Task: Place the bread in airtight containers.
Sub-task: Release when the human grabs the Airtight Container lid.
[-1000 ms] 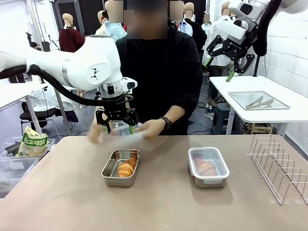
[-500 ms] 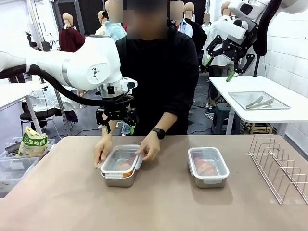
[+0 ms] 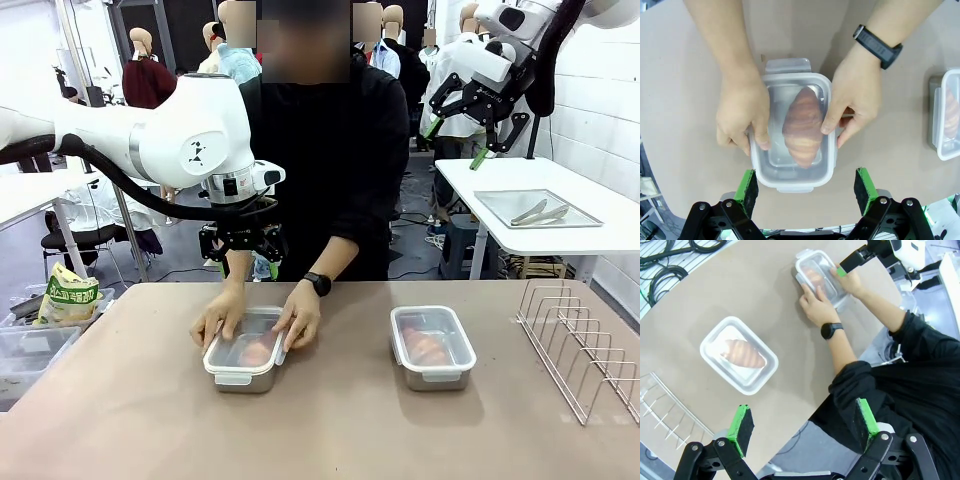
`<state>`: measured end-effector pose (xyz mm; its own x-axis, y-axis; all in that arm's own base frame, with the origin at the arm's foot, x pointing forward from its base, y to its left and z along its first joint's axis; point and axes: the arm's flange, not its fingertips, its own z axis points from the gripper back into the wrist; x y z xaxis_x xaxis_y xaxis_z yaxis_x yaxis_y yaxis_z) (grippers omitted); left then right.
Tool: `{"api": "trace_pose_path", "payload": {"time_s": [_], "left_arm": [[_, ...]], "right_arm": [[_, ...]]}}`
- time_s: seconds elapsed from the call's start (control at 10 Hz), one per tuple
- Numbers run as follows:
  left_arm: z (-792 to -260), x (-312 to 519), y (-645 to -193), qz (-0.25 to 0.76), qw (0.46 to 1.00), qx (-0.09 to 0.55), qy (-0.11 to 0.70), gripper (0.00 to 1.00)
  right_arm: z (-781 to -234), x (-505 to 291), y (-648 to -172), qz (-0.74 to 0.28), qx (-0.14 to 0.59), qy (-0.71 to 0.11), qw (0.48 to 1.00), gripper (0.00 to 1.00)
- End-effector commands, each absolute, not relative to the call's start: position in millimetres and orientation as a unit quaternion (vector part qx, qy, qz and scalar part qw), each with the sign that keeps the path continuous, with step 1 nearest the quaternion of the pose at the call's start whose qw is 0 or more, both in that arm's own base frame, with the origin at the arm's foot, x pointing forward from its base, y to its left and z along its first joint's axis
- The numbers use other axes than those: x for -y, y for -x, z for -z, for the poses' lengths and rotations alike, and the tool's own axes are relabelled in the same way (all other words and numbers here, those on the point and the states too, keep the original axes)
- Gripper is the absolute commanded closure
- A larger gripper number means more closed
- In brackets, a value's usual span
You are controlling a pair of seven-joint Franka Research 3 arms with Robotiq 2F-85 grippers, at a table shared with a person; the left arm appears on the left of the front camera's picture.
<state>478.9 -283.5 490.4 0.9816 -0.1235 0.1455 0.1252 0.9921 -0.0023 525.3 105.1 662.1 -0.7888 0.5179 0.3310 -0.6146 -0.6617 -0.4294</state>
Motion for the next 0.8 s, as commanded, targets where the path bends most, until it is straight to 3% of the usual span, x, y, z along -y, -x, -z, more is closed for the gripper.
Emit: {"api": "trace_pose_path", "payload": {"time_s": [0.0,0.7], "left_arm": [[-491.6,283.2,-478.8,0.063,0.995,0.075,0.006,0.00],[-491.6,283.2,-478.8,0.063,0.995,0.075,0.006,0.00]], "right_arm": [[-661.9,-105.5,-524.8,-0.907,0.267,-0.090,0.312,0.00],[-661.9,-105.5,-524.8,-0.907,0.267,-0.090,0.312,0.00]]}}
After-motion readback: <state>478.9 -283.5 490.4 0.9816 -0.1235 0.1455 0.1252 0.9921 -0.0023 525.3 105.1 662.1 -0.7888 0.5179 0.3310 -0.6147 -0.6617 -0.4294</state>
